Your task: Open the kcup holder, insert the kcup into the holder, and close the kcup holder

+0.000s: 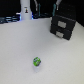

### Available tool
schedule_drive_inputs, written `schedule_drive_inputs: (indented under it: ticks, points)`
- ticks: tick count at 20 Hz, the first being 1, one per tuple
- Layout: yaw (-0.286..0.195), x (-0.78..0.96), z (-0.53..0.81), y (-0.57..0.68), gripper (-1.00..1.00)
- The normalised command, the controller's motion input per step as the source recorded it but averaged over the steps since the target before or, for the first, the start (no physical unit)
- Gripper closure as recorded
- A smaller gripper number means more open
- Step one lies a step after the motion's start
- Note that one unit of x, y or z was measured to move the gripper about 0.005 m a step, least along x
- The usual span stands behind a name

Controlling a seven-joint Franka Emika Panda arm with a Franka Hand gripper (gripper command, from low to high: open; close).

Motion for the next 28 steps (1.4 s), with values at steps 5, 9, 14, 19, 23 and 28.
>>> schedule_drive_inputs:
  ticks: [5, 9, 14, 19, 23, 28]
  points:
    - [-0.179, -0.28, 0.01, 0.66, -1.0]
    - [-0.174, -0.26, -0.01, 0.68, -1.0]
    - [-0.165, -0.22, -0.06, 0.69, -1.0]
    - [-0.158, -0.19, -0.16, 0.67, -1.0]
    - [-0.15, -0.16, -0.22, 0.64, -1.0]
    - [-0.134, -0.13, -0.26, 0.58, -1.0]
